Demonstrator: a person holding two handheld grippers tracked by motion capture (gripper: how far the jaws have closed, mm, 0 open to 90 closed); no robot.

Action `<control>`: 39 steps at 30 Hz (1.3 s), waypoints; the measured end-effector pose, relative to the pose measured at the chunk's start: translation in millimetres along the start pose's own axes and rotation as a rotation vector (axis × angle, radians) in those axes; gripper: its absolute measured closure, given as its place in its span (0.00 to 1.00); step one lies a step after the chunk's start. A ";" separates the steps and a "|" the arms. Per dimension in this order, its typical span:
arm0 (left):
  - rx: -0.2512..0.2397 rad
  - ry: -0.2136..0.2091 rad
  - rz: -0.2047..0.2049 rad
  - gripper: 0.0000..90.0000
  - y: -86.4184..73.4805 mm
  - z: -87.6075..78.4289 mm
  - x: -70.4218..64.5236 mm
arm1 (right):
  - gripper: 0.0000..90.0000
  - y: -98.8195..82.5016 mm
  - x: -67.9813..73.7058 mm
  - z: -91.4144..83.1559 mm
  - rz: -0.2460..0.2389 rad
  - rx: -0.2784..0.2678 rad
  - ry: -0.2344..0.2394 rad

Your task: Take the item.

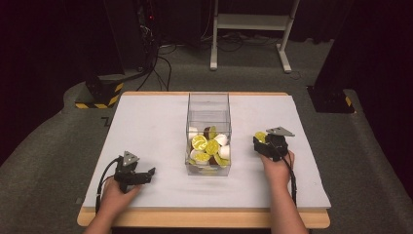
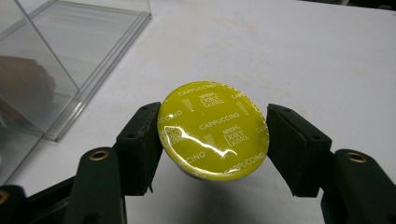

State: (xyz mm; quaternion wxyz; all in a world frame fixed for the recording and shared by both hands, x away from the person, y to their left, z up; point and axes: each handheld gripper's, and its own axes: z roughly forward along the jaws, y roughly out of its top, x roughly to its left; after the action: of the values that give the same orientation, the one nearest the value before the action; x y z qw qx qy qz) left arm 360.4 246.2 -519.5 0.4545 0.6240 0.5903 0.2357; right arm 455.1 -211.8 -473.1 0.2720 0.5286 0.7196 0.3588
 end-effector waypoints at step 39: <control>0.001 0.000 0.002 0.16 0.0 -0.1 0.1 | 0.27 5.7 -13.4 20.6 0.078 0.029 0.023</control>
State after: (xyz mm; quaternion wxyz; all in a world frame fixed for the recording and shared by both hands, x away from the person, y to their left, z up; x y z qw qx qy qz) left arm 360.4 246.4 -519.4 0.4539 0.6247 0.5899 0.2360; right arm 478.2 -218.9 -480.6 0.2419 0.5563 0.7065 0.3646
